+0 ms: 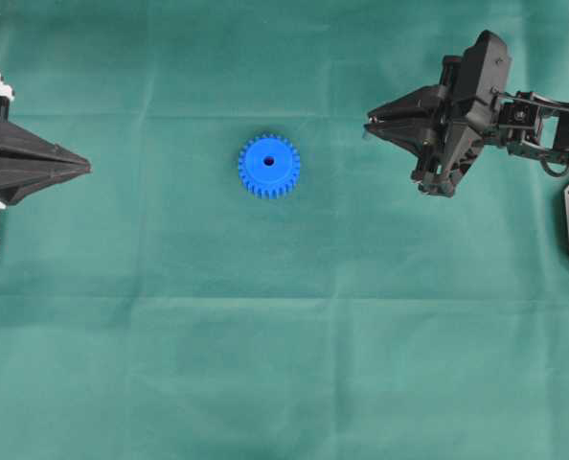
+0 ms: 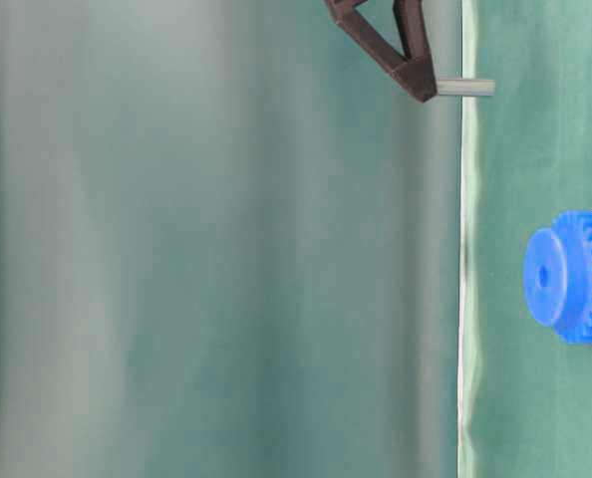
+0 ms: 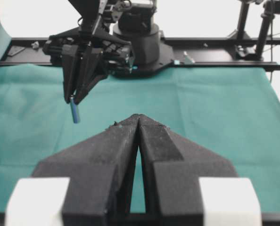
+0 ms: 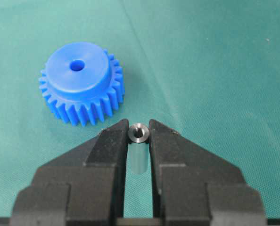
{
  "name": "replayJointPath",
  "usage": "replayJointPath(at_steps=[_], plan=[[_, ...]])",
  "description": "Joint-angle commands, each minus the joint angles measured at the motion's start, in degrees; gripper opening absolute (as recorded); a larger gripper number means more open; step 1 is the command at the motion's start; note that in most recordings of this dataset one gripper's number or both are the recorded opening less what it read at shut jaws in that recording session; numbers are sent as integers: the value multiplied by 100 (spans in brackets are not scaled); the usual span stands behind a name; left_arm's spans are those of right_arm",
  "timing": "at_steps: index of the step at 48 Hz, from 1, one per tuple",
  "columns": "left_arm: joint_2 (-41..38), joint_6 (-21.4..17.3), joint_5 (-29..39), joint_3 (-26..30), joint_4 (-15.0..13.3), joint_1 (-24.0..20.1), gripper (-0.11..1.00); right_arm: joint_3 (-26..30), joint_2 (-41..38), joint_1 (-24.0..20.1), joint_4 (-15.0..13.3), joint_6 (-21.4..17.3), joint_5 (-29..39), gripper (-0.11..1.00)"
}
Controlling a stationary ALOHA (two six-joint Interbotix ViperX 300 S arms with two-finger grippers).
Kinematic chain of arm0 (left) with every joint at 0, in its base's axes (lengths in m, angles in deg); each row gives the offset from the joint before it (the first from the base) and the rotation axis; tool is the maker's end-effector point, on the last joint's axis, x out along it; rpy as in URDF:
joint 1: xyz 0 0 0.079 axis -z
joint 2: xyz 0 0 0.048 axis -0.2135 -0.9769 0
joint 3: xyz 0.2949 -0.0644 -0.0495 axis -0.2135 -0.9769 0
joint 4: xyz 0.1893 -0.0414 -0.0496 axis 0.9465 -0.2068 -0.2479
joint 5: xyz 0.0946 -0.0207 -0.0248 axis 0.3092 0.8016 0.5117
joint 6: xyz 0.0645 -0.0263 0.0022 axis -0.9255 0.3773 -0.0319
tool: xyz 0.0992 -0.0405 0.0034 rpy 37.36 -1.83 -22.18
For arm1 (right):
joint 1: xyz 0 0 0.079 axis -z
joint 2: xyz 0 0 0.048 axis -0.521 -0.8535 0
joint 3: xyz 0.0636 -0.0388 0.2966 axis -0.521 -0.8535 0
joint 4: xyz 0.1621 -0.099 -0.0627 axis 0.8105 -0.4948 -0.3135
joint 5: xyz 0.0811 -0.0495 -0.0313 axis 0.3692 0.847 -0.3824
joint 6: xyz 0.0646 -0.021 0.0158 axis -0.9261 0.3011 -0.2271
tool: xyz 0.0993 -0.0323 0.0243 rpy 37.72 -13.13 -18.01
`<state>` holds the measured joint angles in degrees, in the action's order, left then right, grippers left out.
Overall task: Insert the shaft placed at a random location into the center hole of the medium gear at another random location.
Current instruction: 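Close the right gripper around the upright silver shaft, then lift the shaft and carry it left over the blue gear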
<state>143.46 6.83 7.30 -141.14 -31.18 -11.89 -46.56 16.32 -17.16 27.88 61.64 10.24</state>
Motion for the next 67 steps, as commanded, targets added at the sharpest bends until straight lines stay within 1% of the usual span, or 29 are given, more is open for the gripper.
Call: replayJointPath(at_steps=[1,8,14,34,45,56,67], plan=[[-26,9,-35,123,18,-9,0,149,44,26,-9,0,18,13],[-26,9,-26,123,18,-9,0,255,-53,0,-9,0,9,13],[-26,0,-35,123,18,-18,0,466,-255,-70,-9,0,9,13],[-35,0,-44,123,18,-18,0,1547,-1116,-431,-9,0,114,13],[-44,9,-44,123,18,-18,0,2030,-1494,-519,-9,0,220,13],[-44,9,-53,123,18,-18,0,2312,-1723,-536,-18,0,264,13],[-44,9,-53,123,18,-18,0,2399,-1802,-571,-9,0,264,13]])
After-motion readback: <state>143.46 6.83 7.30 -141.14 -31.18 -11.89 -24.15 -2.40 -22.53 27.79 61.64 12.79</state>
